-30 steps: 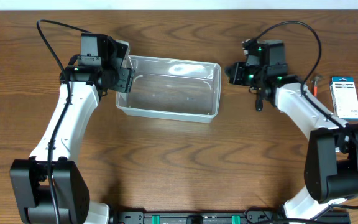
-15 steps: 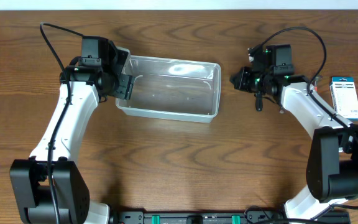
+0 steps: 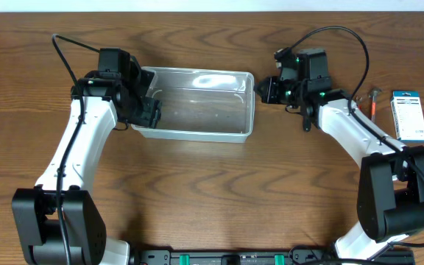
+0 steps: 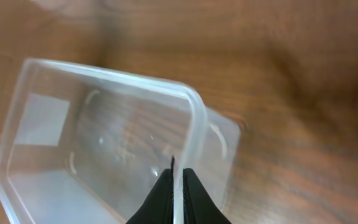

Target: Pack container

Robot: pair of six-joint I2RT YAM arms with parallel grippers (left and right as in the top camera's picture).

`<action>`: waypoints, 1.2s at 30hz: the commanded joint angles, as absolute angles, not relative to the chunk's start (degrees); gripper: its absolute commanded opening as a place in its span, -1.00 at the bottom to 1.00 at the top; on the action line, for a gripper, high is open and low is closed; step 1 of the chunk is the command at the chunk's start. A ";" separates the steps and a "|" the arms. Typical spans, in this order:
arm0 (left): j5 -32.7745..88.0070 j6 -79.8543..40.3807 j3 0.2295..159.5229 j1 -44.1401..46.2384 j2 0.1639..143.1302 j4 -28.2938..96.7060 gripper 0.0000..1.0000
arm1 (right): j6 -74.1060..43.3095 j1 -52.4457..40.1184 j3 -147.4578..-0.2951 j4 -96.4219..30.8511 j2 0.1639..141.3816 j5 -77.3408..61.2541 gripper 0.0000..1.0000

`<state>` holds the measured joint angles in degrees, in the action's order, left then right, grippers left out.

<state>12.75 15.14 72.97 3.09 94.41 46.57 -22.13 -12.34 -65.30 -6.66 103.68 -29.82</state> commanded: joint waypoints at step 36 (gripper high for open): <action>8.56 14.00 85.30 -25.71 92.27 37.65 0.71 | -9.13 10.66 -82.70 -56.40 80.58 -8.34 -0.27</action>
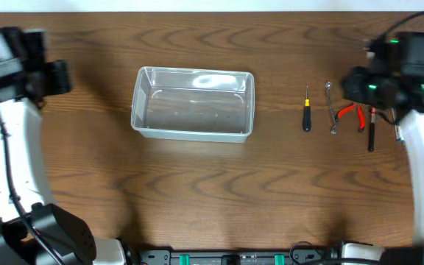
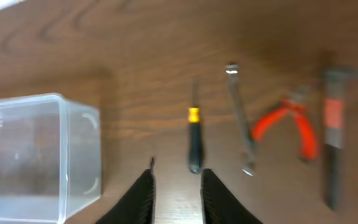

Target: Pack container

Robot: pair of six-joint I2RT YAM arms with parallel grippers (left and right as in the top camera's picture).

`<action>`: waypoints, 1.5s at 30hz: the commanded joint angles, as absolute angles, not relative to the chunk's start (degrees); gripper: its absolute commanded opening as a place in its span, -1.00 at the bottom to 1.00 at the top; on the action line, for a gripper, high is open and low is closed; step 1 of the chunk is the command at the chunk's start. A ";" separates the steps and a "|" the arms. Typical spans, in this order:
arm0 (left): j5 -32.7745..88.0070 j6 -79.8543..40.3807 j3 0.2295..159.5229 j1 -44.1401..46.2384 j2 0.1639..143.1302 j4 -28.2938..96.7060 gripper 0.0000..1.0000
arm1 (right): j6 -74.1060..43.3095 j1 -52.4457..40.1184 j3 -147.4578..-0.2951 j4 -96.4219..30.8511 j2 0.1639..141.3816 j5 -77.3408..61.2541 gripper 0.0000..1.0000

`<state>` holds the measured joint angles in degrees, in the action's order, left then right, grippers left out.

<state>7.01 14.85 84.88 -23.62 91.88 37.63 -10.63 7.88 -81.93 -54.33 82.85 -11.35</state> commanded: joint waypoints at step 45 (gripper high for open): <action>8.54 14.02 85.25 -27.90 92.27 38.50 0.96 | 24.12 38.28 -81.32 -53.41 112.25 1.72 0.98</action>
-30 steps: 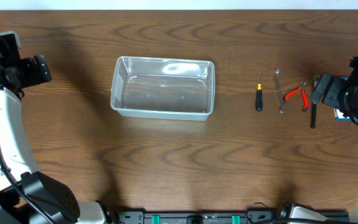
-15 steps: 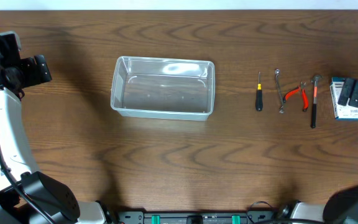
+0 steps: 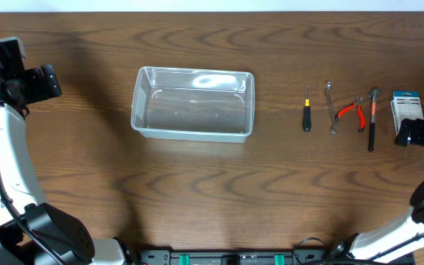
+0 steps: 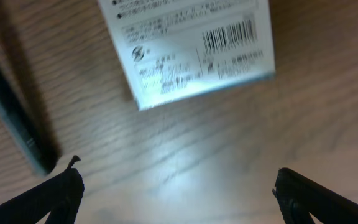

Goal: Pack container
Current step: 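Lower the right gripper onto the white boxed package and grasp it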

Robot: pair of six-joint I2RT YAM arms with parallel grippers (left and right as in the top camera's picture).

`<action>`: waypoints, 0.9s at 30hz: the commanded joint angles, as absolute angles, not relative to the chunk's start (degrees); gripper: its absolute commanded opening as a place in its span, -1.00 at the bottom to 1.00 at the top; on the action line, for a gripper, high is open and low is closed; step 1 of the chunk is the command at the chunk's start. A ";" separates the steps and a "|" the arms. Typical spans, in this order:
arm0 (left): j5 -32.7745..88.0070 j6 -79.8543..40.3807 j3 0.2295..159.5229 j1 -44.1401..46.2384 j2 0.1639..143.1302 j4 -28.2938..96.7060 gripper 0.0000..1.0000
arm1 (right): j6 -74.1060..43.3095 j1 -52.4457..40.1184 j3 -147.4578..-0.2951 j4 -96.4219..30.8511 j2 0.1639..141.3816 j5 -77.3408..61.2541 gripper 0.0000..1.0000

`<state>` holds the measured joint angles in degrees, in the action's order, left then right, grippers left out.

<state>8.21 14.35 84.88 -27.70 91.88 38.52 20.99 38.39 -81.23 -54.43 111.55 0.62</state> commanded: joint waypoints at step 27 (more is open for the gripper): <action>8.54 14.02 85.25 -27.90 92.27 38.50 0.96 | 26.96 34.83 -81.52 -34.44 118.04 -4.78 0.98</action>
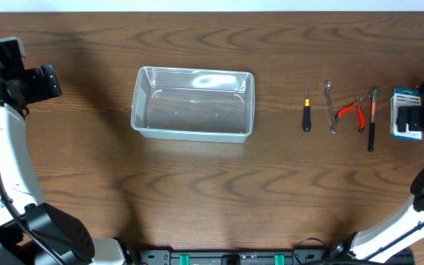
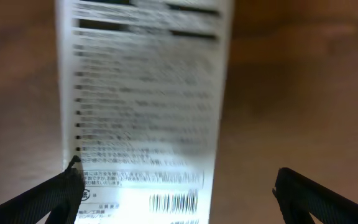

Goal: Pack container
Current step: 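Lower the right gripper onto the white boxed package and grasp it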

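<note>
A clear plastic container [image 1: 193, 104] stands empty at mid-table. To its right lie a small screwdriver [image 1: 306, 118], a wrench [image 1: 330, 107], red pliers [image 1: 350, 112] and a hammer [image 1: 372, 118]. A white and blue printed packet [image 1: 400, 114] lies at the far right. My right gripper [image 1: 417, 118] hangs over it. In the right wrist view the packet [image 2: 145, 106] runs lengthwise, blurred, between the wide-open fingers; the right gripper [image 2: 179, 186] holds nothing. My left gripper [image 1: 46, 81] is far left, away from everything.
The wooden table [image 1: 212, 191] has its right edge just beyond the packet. The tools lie in a tight row, close to the packet's left side.
My right gripper has moved up the table from just beside the packet's near end to over the packet, which now lies between its open fingers. The left arm is unchanged.
Both grippers were at the container's ends, the right one shut at its right rim. Then both arms were drawn apart, the right slightly open above the tools. Later it was wide open by the packet, and now it is over it.
</note>
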Robot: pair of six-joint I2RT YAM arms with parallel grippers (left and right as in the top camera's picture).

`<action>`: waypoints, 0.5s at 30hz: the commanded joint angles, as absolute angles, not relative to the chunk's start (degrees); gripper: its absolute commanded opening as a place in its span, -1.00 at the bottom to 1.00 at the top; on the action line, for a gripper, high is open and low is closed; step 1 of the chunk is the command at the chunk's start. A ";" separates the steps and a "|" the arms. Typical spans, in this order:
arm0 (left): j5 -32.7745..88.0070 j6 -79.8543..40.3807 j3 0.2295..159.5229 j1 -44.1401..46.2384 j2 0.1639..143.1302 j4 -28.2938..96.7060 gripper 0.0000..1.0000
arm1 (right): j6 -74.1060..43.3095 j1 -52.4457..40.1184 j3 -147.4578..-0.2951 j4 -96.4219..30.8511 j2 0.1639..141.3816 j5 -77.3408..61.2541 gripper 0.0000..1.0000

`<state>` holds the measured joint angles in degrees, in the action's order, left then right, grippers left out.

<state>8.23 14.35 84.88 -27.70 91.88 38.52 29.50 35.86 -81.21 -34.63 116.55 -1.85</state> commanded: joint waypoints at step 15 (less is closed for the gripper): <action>8.54 14.02 85.25 -27.90 92.27 38.50 0.96 | 4.58 34.74 -90.37 -37.08 117.97 -13.39 0.98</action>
